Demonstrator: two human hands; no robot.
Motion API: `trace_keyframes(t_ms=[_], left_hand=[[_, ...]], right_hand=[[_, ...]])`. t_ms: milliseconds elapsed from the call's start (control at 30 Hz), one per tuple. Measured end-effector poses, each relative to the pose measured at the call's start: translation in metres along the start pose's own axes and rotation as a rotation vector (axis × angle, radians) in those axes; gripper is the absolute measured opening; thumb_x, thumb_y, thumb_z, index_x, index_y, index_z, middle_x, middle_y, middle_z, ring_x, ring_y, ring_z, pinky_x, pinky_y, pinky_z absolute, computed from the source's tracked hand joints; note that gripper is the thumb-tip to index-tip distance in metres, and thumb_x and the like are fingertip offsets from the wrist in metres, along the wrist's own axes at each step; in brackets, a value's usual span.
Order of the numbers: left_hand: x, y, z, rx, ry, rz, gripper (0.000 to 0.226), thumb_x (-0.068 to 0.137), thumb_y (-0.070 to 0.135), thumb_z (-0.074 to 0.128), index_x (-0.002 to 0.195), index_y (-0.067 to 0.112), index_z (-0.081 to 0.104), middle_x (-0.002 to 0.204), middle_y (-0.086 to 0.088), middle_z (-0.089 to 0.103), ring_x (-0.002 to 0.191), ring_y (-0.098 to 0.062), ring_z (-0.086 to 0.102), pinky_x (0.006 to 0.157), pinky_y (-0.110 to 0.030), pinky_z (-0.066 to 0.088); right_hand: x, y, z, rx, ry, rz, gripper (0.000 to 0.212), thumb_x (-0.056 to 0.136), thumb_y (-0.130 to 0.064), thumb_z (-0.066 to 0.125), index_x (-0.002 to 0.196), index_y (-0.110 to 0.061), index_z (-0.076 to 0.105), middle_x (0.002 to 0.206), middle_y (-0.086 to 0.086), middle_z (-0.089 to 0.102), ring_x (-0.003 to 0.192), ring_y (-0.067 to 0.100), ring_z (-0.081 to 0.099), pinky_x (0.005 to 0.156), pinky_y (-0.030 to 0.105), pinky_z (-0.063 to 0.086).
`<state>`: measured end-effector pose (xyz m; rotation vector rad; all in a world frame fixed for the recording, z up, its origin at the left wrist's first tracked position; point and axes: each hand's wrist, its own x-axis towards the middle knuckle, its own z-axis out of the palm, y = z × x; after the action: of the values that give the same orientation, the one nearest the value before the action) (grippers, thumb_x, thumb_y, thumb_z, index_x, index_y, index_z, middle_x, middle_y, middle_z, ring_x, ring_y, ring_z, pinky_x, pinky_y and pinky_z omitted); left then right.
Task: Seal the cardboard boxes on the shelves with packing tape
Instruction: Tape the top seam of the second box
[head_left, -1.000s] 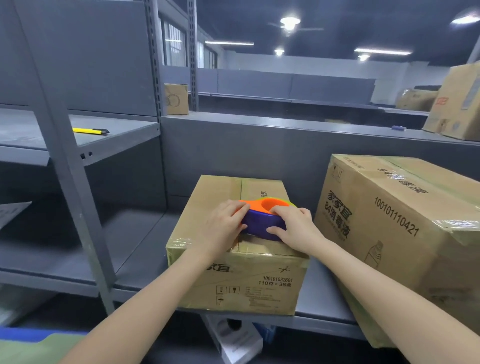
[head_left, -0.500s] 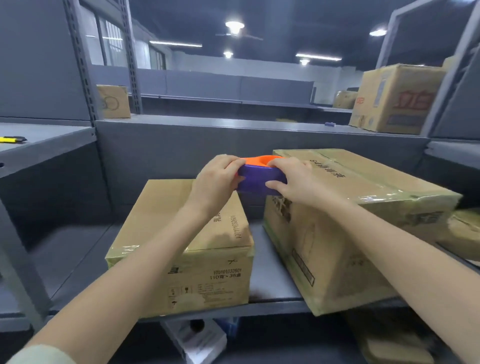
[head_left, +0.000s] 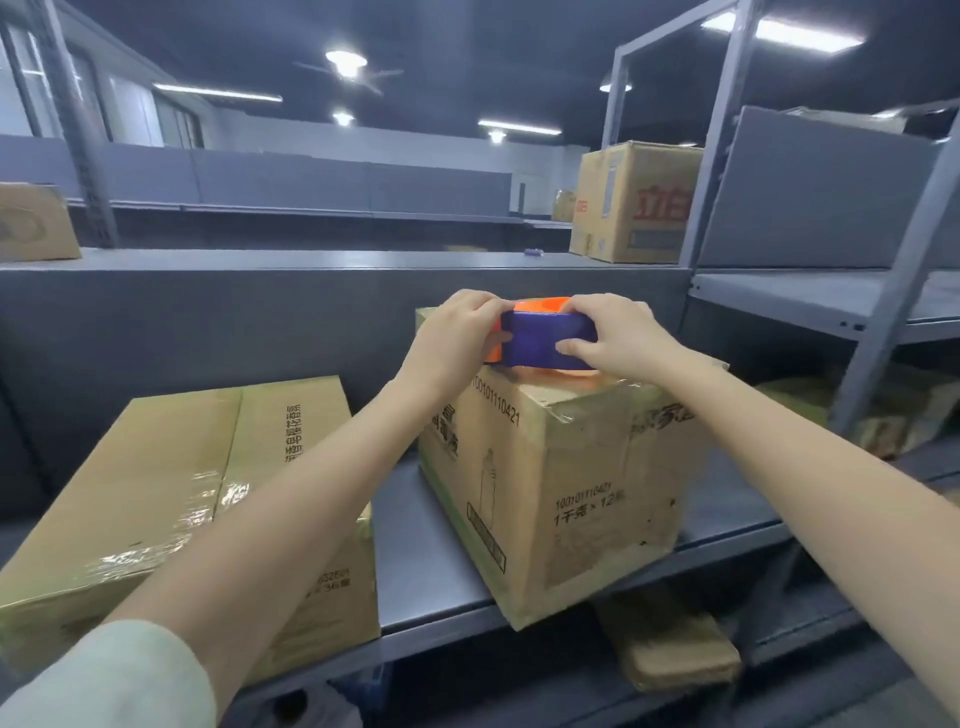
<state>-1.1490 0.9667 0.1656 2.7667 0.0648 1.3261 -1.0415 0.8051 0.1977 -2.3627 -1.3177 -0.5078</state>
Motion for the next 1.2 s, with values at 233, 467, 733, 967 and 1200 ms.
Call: trace_keyframes(t_ms=[233,467,733,967,1200], left_hand=[[0.007,0.011,0.022,-0.025,-0.017,0.012,0.032,0.089,0.007,0.058,0.120,0.006,0.059,0.120,-0.011,0.060,0.116,-0.027,0.048,0.090,-0.033,0.039],[0.000,0.007,0.019,-0.021,-0.021,0.047,0.039,0.087,0.003,0.059,0.126,0.007,0.056,0.124,-0.012,0.058,0.116,-0.028,0.049,0.093,-0.032,0.039],[-0.035,-0.029,-0.018,0.105,0.000,-0.032,0.032,0.085,0.004,0.061,0.116,0.003,0.063,0.116,-0.014,0.063,0.107,-0.031,0.057,0.094,-0.038,0.041],[-0.129,-0.089,-0.079,0.230,-0.060,-0.315,0.033,0.092,0.008,0.052,0.124,0.008,0.059,0.117,-0.008,0.063,0.112,-0.026,0.053,0.086,-0.033,0.042],[-0.238,-0.131,-0.130,0.369,-0.204,-0.544,0.034,0.092,0.016,0.051,0.125,0.011,0.058,0.117,-0.005,0.062,0.111,-0.023,0.053,0.086,-0.031,0.042]], right_hand=[[-0.002,0.031,0.015,0.046,0.025,0.029,0.025,0.088,-0.030,0.058,0.111,-0.023,0.058,0.106,-0.003,0.061,0.100,0.021,0.051,0.080,0.033,0.027],[0.000,0.025,0.011,-0.109,-0.014,0.005,0.040,0.086,-0.031,0.055,0.125,-0.022,0.053,0.117,0.001,0.060,0.113,0.024,0.047,0.104,0.045,0.024],[0.005,-0.047,0.024,-0.137,0.127,-0.281,0.053,0.088,-0.025,0.055,0.139,-0.015,0.044,0.135,0.008,0.047,0.129,0.025,0.036,0.112,0.041,0.021],[0.009,-0.133,0.094,0.080,-0.062,-0.393,0.049,0.092,-0.021,0.051,0.139,-0.013,0.042,0.139,0.006,0.043,0.132,0.020,0.031,0.102,0.033,0.035],[-0.010,-0.208,0.171,0.161,-0.306,-0.451,0.048,0.095,-0.026,0.045,0.141,-0.016,0.038,0.141,0.004,0.039,0.132,0.019,0.030,0.097,0.034,0.039]])
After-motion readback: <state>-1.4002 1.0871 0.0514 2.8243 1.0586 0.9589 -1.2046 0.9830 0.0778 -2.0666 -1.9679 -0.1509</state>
